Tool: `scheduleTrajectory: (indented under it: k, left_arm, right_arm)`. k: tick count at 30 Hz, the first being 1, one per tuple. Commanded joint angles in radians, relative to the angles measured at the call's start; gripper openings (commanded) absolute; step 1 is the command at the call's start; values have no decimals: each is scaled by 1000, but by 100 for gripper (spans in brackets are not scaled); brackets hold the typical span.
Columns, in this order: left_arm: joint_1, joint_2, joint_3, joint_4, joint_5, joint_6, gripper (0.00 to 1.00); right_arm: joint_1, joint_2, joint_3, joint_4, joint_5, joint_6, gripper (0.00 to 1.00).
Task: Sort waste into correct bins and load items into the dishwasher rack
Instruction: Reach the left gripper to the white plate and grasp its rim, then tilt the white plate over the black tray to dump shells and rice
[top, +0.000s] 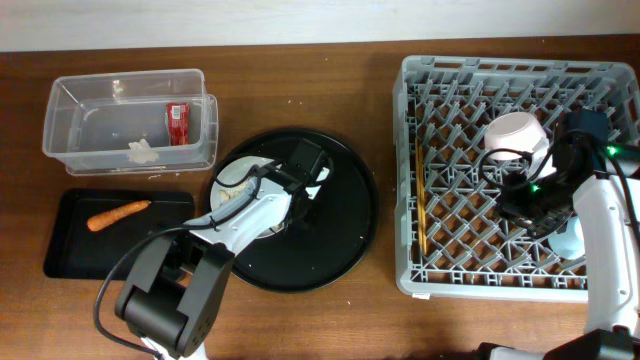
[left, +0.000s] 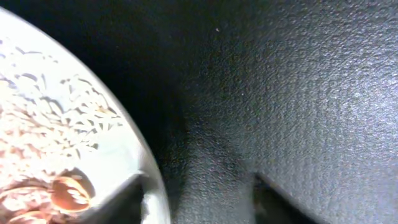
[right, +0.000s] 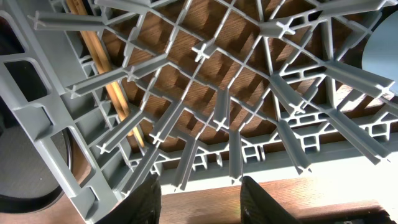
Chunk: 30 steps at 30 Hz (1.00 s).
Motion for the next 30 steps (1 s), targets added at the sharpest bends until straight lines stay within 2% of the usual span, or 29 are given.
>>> scheduleTrajectory:
  k: [1, 6, 12, 17, 24, 30]
  left_arm:
    - [-3, 18, 9, -16, 4, -5, 39]
    - [-3, 43, -20, -29, -103, -5, 27]
    - [-3, 60, -20, -22, -143, -5, 15]
    - [-3, 60, -19, -22, -246, -5, 0]
    - [-3, 60, -4, -40, -363, -5, 0]
    - [-3, 60, 79, -154, -370, -5, 0]
  right_arm:
    - [-2, -10, -8, 3, -10, -11, 41]
    - [-2, -10, -8, 3, -10, -11, 41]
    - [-2, -10, -8, 3, -10, -11, 41]
    - [-2, -10, -8, 3, -10, -11, 41]
    - [-2, -10, -8, 2, -10, -11, 41]
    - [-2, -10, -8, 2, -10, -11, 41]
